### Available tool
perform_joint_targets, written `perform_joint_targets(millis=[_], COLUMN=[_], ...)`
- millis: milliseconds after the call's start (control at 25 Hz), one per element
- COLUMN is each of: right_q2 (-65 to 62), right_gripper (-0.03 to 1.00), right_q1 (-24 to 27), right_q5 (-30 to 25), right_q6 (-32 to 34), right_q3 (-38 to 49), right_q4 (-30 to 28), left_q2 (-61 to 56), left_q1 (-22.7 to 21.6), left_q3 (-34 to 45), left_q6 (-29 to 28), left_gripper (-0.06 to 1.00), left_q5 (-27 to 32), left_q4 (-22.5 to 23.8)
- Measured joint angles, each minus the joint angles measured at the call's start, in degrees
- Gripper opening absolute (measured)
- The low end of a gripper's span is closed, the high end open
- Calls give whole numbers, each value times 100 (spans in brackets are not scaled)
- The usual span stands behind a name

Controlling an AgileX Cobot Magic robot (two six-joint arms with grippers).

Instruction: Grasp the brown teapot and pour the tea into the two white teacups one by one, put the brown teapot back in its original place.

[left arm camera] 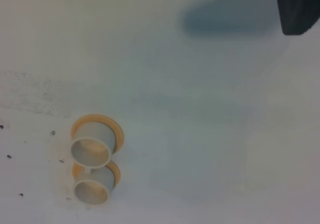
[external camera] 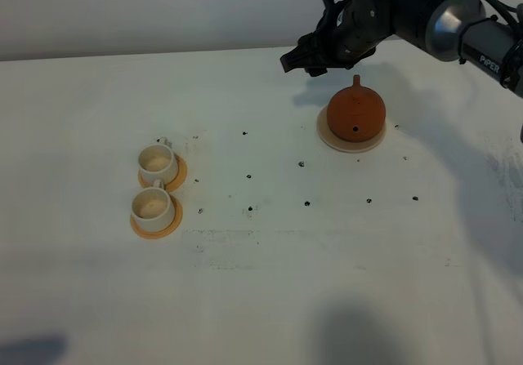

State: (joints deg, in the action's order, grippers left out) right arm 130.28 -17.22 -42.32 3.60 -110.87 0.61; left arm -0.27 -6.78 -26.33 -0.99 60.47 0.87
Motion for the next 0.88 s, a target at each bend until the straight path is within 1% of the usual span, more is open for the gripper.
perform_joint_targets(millis=[120,200,440,720,880], right_q2=[35,138,706,1181,1274], right_gripper=[49,49,49,49,49], right_q1=[112,198,273,341,495], right_q5=[-29,-133,-905,-1435,-1508], right_q6=[212,475,991,1045,1033], right_q3=[-65,-259,-1214,-2379,-2512], right_q4=[0,0,0,5,-26], left_q2=[0,0,0,0,0], left_q1=[0,0,0,0,0], left_q3=[0,0,0,0,0], left_q6=[0,0,0,0,0], left_gripper=[27,27,27,27,27], left_q5=[0,0,0,0,0], left_q4=[0,0,0,0,0])
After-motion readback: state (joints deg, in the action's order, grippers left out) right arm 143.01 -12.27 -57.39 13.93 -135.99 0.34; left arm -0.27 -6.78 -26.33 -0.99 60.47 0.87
